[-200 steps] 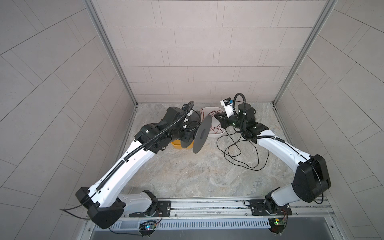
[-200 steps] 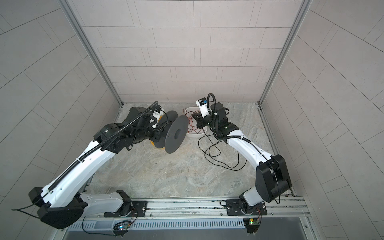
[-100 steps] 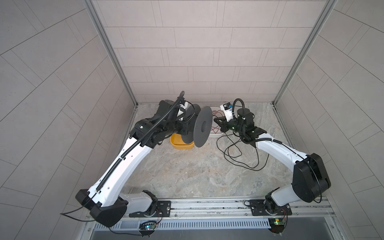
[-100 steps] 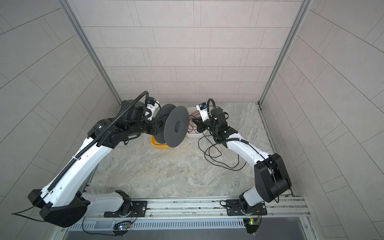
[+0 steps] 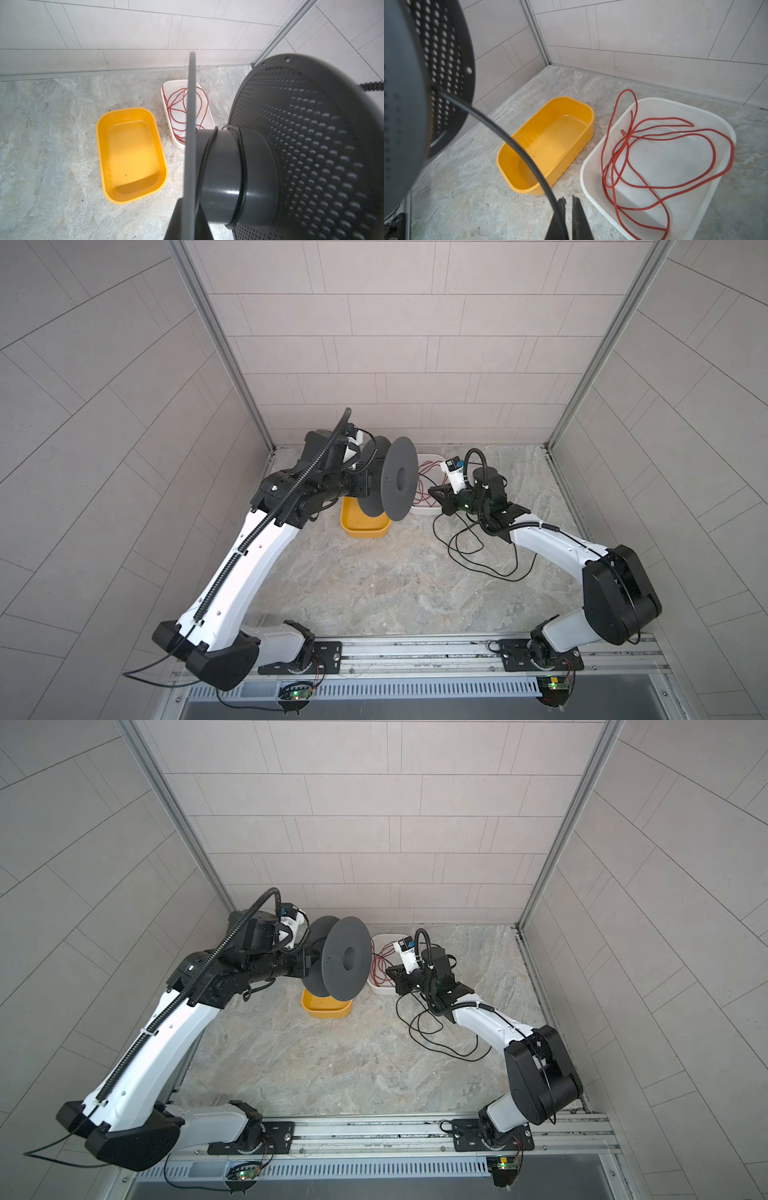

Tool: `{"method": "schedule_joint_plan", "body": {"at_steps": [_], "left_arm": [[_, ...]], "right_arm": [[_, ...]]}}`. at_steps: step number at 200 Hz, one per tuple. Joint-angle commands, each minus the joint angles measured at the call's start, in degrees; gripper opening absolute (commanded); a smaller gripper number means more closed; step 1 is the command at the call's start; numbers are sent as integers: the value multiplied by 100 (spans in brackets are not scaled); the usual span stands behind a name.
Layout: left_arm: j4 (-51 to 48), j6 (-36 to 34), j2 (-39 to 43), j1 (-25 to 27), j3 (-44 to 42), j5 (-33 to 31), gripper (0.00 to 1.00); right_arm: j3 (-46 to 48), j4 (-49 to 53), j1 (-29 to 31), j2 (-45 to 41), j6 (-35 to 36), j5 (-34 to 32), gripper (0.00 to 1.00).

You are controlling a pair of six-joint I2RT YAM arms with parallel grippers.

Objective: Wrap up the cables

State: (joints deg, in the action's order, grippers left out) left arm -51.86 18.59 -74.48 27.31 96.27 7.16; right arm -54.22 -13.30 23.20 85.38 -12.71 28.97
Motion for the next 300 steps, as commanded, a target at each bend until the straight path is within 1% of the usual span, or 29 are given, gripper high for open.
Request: {"method": "schedule_joint_plan", "body": {"at_steps": [1, 30, 60, 105, 126, 150, 185, 196, 207, 214, 258, 300], "left_arm": [[284, 13, 0, -125, 395, -201, 0], [300, 55, -101, -328, 494, -3, 0], [354, 106, -162, -521, 514, 15, 0], [872, 638, -183, -755, 249, 526, 0], [995, 788, -194, -857, 184, 638, 0], [1113, 931, -155, -1094, 126, 693, 0], [1169, 939, -128, -1269, 100, 731, 0], [1191, 945, -116, -1287, 70, 748, 0], [1234, 962, -107, -1289, 35, 786, 0], [1247, 971, -108, -1293, 16, 802, 0], [1522, 1106, 53, -1298, -243, 537, 0], [1732, 1404, 145, -1320, -445, 37, 0]], "right_arm": [[175, -6, -26, -276, 12, -145, 8], [322, 142, -26, -447, 86, -204, 6], [465, 277, -26, -605, 76, -217, 1], [728, 29, 45, -596, -108, -225, 0], [789, 12, 140, -524, -139, -267, 0], [925, -67, 220, -552, -187, -355, 7], [1128, -154, 232, -654, -263, -421, 8], [1141, -150, 252, -649, -261, -424, 6], [1137, -149, 271, -632, -261, -419, 0], [1117, -139, 281, -615, -259, -420, 0], [1122, -164, 424, -605, -329, -509, 0], [1104, 89, 911, -725, -200, -1004, 0]]}}
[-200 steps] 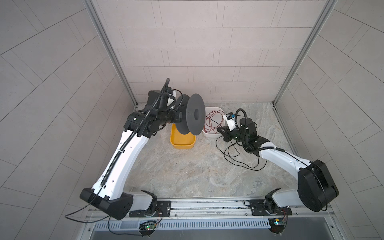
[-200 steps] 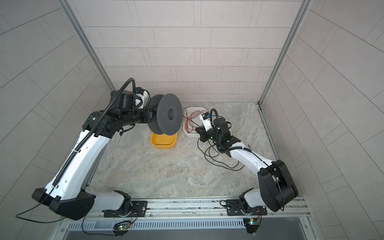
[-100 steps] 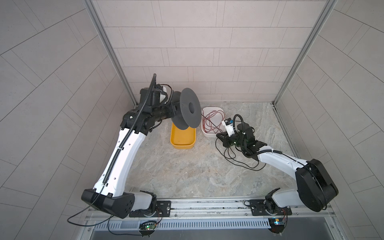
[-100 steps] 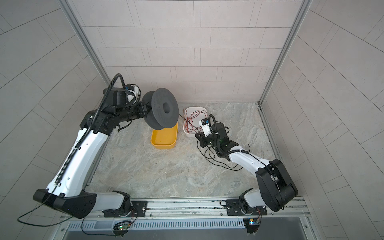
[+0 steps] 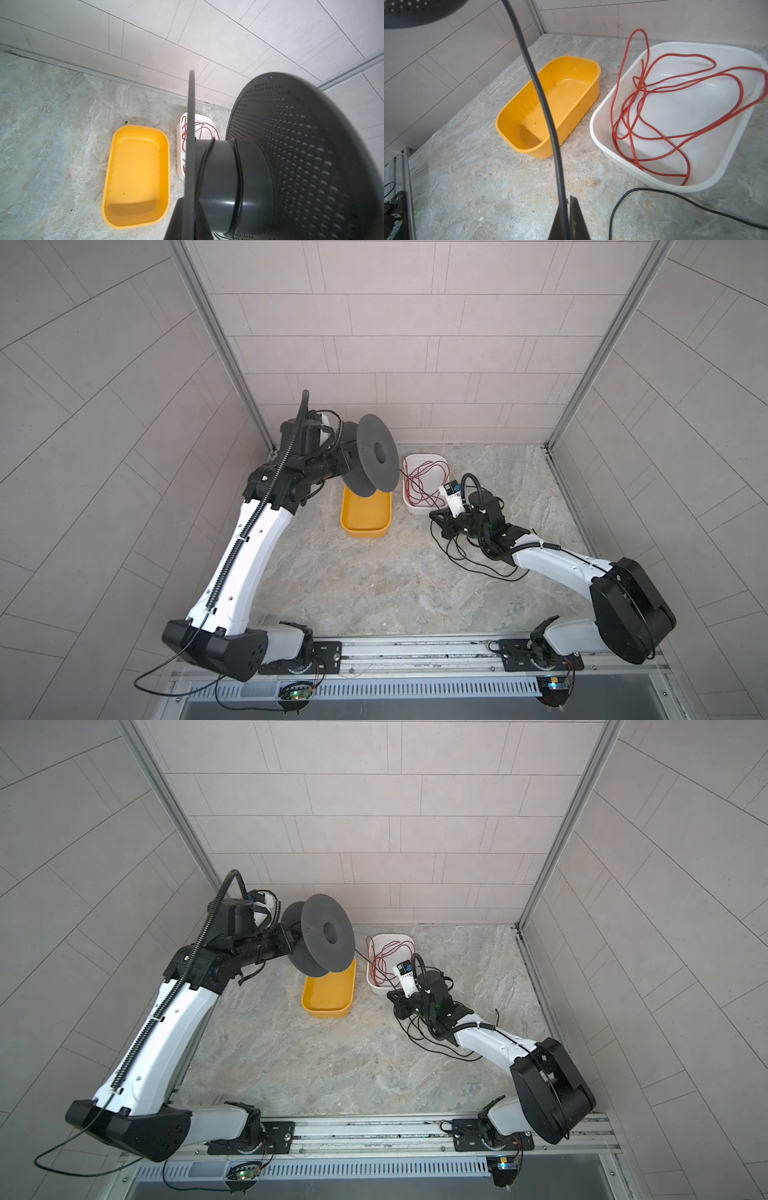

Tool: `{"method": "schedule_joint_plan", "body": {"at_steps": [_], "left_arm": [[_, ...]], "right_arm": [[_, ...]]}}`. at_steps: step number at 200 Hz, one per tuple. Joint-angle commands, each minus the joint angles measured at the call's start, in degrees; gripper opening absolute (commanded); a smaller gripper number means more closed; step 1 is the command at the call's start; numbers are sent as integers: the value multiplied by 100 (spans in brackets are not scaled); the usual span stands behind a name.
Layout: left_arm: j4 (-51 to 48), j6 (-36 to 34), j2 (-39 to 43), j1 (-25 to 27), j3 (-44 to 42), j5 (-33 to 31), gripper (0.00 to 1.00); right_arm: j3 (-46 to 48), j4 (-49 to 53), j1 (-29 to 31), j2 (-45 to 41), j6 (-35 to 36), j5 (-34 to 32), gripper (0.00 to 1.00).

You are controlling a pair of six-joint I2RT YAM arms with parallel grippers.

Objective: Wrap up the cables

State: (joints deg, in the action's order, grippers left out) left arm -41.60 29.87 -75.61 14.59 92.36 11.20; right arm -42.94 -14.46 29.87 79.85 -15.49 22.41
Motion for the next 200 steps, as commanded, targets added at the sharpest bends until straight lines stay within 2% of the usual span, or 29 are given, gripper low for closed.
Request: {"method": "schedule_joint_plan", "body": {"at_steps": [1, 63, 113, 167, 200], "left_arm": [[716, 284, 262, -46, -57, -379, 0], [1054, 423, 369, -30, -573, -1046, 0], [1513, 564, 391, -18, -1073, -1262, 0], [1753, 415, 450, 150, -1460, -1755, 0], [1924, 474, 443, 258, -1660, -1850, 0]], "right_arm": [[-27, 206, 255, -177, 79, -354, 0], [-199, 770, 1041, -391, 400, -851, 0], [-390, 1096, 1608, -376, 611, -1118, 0], [-720, 1574, 1991, -536, 894, -1202, 0], [-962, 1769, 2111, -747, 1085, -1222, 0]]}}
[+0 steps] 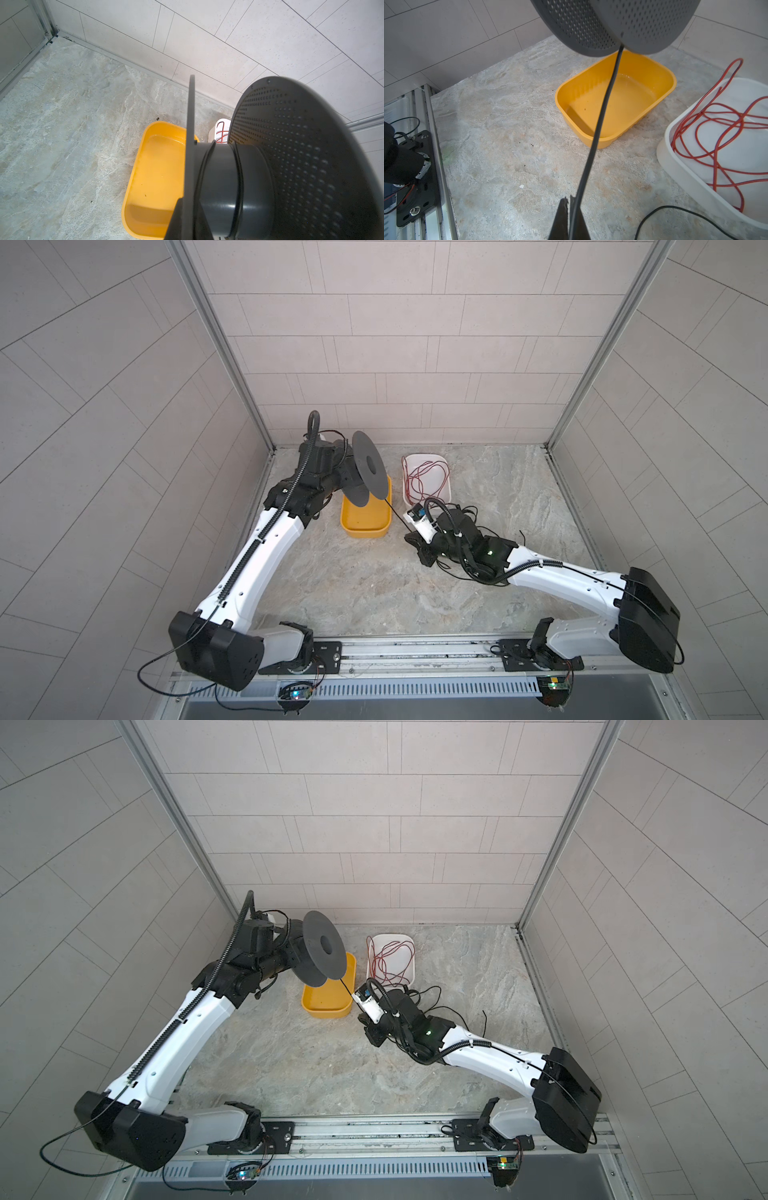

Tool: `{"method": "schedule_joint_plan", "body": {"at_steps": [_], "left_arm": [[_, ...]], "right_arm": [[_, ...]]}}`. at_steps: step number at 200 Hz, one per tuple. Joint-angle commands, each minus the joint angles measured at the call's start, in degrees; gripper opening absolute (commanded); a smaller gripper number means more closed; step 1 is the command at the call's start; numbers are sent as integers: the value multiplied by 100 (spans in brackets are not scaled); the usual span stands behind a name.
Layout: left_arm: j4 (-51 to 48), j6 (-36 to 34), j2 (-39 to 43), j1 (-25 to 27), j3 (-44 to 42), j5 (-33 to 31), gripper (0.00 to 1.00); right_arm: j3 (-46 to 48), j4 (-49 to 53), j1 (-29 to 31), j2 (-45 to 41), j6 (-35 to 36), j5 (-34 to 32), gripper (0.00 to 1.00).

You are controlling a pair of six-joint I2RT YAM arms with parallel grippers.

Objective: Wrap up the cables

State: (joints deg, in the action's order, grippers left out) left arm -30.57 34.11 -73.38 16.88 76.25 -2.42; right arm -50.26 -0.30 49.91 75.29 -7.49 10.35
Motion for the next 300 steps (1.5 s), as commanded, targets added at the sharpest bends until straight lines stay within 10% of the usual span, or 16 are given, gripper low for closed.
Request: {"method": "schedule_joint_plan", "body": {"at_steps": [1, 138, 300], "left_arm": [[827, 51, 215, 31, -58, -492, 0], [772, -502, 11, 1343, -204, -1574, 0], [124, -1824, 317, 2000, -374, -1415, 0]], "right_arm": [[-243, 362, 111, -293, 288, -15, 0], [-1839, 1301, 397, -63, 900, -105, 0], [-3209, 2034, 59, 322, 1573, -1149, 0]]}}
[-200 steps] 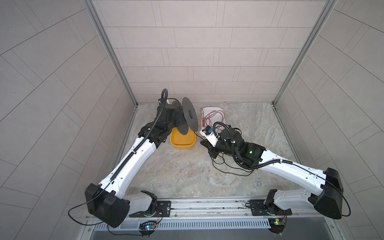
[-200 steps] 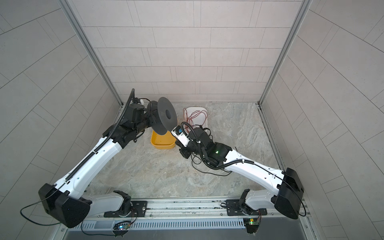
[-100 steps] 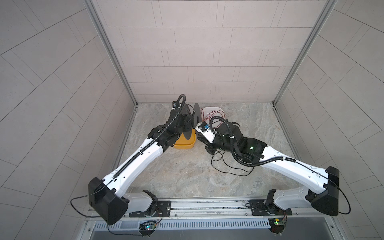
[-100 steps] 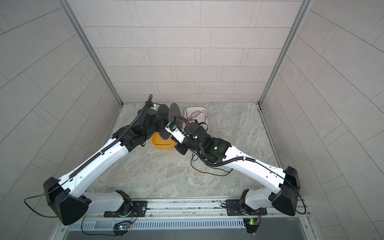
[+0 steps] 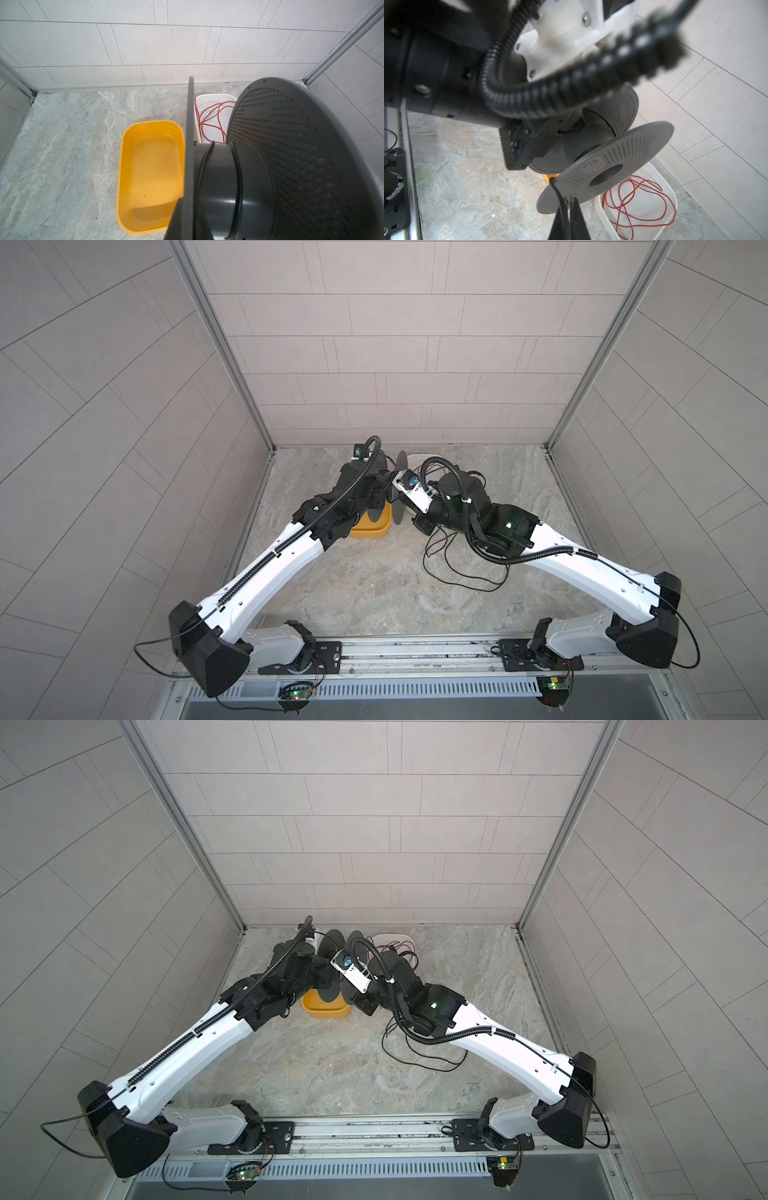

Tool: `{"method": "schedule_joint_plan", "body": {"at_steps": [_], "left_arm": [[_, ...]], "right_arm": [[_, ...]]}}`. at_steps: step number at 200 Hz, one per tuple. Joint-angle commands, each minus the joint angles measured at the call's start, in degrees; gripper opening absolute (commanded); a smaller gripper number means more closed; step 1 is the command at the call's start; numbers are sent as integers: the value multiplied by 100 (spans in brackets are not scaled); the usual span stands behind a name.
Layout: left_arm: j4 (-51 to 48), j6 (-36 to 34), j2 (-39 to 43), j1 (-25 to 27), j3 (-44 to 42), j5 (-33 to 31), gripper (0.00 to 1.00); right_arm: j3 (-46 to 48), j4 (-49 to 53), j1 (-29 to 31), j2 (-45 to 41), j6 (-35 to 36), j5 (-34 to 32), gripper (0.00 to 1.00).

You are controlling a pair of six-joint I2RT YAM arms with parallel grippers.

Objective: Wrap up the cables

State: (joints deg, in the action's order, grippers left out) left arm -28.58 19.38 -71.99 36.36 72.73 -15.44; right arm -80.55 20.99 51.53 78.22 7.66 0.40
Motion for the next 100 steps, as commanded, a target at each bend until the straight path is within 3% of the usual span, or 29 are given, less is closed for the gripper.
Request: {"method": "schedule_joint_plan", "body": {"at_steps": [1, 100], "left_arm": [[-76, -362, 177, 54, -22, -106, 0], [-295, -796, 261, 380, 2, -48, 0]], "right_arm": [[-180, -100, -105, 28, 59, -155, 0], [-246, -693, -789, 275, -541, -210, 0]]}}
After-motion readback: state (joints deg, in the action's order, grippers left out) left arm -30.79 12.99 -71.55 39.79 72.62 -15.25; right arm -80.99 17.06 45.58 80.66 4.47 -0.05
